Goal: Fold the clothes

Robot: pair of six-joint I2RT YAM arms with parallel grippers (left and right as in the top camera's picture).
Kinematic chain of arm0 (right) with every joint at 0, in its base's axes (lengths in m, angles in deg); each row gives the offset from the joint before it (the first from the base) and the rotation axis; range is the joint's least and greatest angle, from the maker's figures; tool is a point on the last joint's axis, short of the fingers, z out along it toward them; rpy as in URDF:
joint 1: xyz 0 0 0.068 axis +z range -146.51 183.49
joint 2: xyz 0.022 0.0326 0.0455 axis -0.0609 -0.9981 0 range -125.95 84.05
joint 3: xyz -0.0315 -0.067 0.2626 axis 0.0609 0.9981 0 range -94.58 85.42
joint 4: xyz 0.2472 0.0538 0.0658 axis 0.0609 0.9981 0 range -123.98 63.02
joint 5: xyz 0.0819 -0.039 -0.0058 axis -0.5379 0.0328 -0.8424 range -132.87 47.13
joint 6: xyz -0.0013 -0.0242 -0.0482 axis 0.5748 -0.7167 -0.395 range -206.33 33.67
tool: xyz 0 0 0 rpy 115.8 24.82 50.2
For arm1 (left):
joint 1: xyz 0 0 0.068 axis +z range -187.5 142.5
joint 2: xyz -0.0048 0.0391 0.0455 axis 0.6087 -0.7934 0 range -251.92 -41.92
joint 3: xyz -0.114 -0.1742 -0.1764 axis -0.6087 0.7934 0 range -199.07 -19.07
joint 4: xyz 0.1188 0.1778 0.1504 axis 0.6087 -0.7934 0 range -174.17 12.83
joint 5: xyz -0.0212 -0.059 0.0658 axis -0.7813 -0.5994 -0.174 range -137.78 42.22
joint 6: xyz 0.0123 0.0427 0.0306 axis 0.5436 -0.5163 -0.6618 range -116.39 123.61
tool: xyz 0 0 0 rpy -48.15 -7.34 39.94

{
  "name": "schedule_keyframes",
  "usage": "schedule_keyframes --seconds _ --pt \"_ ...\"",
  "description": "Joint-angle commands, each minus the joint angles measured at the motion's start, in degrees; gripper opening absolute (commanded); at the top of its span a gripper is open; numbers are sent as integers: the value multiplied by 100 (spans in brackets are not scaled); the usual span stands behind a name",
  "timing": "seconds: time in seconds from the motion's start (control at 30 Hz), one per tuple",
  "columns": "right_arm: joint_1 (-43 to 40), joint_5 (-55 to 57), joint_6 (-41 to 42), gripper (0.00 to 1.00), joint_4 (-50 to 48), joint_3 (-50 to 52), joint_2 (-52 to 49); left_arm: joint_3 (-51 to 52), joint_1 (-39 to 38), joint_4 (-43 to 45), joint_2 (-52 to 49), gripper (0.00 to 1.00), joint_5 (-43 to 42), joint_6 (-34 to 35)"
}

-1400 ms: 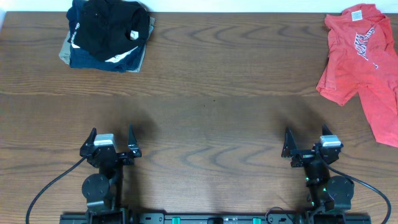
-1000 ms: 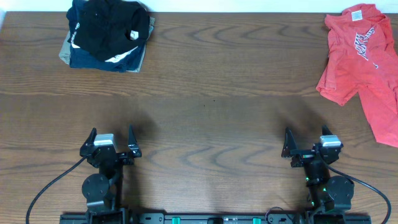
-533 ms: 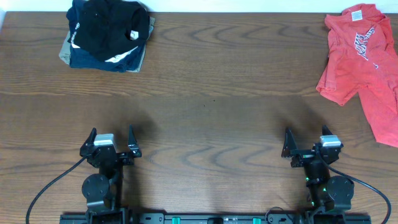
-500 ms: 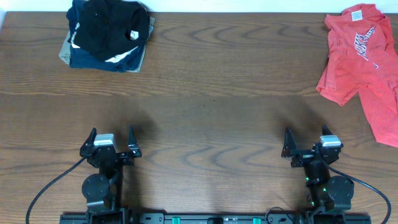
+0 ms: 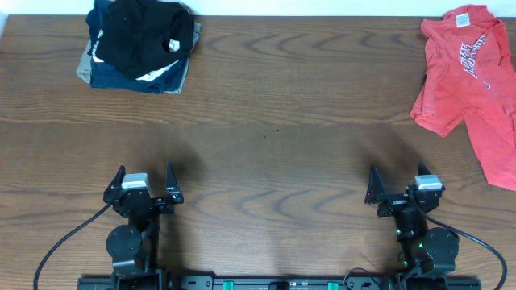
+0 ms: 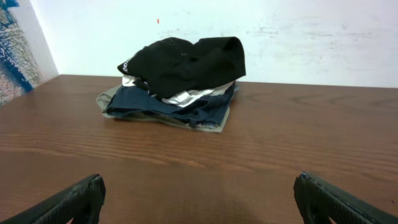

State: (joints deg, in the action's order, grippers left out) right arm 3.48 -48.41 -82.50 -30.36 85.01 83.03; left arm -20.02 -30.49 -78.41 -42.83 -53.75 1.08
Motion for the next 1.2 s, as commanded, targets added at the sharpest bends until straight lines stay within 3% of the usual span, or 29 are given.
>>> schedule_keyframes --seconds 0.0,0.3,0.8,1.0,1.17 --pt "83 15 -28 99 22 9 -2 72 -17 -236 -11 98 -46 72" --pt "81 173 -103 99 -203 9 -2 72 -20 -238 -17 98 -66 92" --pt "70 160 -485 99 -1672 -96 -13 -522 -17 107 -140 98 -645 90" --pt "66 -11 -859 99 -1659 -560 -374 -1491 -17 -33 -1220 98 -647 87" --pt "66 -238 -1204 99 -1281 -1506 -1458 -2992 -17 -826 -2863 98 -669 87"
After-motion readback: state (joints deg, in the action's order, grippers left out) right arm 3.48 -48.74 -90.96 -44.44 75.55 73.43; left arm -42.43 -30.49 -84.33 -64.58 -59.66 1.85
